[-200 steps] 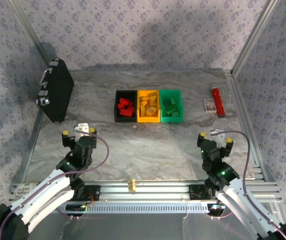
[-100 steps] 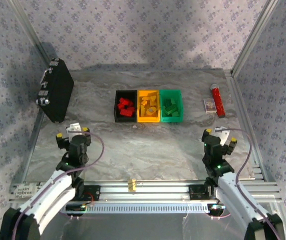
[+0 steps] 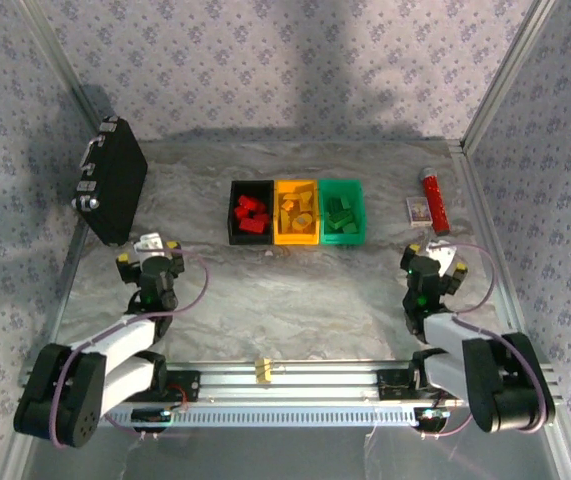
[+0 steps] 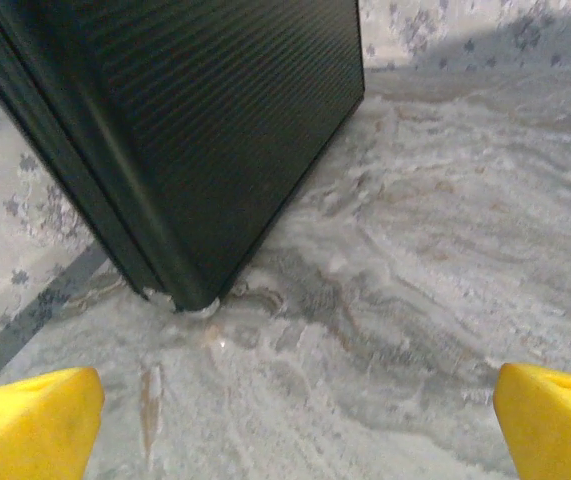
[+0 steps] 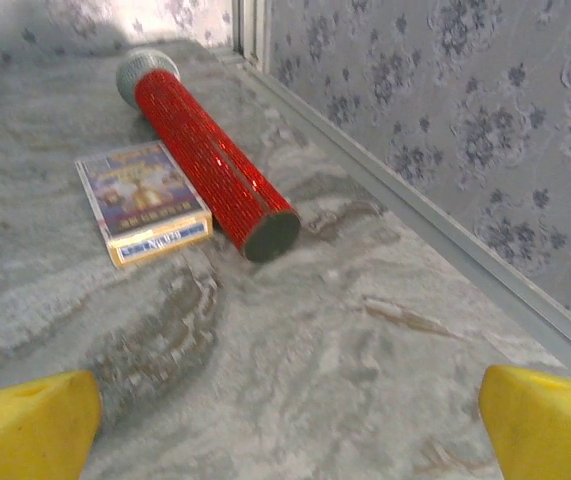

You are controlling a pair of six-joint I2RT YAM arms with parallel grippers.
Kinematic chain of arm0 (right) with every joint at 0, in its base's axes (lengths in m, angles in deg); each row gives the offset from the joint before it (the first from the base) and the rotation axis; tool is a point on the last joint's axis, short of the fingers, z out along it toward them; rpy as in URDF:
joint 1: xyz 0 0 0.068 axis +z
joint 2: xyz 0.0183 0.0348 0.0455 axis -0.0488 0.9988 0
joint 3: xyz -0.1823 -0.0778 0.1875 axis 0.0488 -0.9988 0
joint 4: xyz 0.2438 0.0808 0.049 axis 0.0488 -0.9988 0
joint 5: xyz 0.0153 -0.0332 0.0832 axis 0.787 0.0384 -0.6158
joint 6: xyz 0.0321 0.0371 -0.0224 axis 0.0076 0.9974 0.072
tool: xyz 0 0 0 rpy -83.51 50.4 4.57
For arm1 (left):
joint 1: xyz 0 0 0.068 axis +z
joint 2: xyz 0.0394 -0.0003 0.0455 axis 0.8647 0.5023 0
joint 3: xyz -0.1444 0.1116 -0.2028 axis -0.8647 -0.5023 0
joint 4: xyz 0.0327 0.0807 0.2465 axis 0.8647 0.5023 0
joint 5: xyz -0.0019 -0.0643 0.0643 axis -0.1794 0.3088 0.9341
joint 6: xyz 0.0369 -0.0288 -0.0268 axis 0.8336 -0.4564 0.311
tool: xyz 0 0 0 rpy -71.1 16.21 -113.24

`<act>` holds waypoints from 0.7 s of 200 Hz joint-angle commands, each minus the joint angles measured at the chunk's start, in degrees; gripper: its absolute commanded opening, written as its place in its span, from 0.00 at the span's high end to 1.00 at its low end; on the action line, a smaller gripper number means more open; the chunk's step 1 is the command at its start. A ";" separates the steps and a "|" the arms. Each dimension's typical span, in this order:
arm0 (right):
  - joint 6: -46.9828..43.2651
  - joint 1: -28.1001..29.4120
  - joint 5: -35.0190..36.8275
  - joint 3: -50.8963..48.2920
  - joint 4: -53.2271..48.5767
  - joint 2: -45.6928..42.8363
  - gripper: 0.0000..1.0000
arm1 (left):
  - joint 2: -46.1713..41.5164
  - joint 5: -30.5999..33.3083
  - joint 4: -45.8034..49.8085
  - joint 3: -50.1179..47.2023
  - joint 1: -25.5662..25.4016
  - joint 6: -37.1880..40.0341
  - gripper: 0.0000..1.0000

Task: Sort the legos into containers by color
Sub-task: Reset both arms

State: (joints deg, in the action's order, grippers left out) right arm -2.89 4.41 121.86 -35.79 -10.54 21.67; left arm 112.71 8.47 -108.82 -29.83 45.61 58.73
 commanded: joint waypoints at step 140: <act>-19.63 2.43 -20.84 2.17 26.15 17.96 0.01 | 27.09 -16.57 -39.39 -1.16 3.50 9.99 0.00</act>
State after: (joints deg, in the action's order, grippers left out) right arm -18.60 7.18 105.05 -33.99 12.87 39.95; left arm 131.50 -2.79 -138.98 -32.04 47.40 67.25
